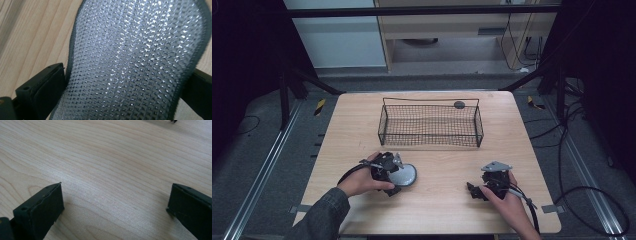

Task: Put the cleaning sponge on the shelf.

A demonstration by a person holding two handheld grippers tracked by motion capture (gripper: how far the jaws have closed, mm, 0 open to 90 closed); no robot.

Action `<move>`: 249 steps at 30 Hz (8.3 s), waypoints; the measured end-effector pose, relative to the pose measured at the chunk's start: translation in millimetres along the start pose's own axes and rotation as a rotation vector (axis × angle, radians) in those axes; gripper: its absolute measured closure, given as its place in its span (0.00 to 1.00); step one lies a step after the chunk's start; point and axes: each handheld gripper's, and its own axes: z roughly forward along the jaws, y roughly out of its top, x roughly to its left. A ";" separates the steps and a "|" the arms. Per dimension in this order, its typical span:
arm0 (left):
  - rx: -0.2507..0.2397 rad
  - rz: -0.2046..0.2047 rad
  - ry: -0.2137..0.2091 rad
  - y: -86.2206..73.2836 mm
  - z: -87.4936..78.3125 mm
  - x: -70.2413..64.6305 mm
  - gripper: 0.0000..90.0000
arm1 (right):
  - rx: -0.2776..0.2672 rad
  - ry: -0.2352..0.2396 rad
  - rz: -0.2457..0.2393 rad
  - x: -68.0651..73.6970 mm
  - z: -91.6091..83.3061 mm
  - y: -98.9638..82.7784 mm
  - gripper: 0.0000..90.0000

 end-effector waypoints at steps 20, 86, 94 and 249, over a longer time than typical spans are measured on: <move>0.012 -0.044 -0.039 3.1 4.0 13.4 0.00 | 0.003 0.005 -0.005 0.1 -0.5 -0.2 0.00; 0.024 0.024 0.052 20.5 -33.6 3.8 0.07 | 0.002 0.007 -0.014 -0.3 -0.7 -0.5 0.00; 0.010 0.134 0.176 54.6 -64.5 10.5 0.07 | 0.002 0.007 -0.014 -0.4 -0.7 -0.6 0.00; -0.211 0.076 0.367 131.5 -78.3 33.1 0.04 | 0.003 0.010 -0.016 0.2 -1.1 -1.0 0.00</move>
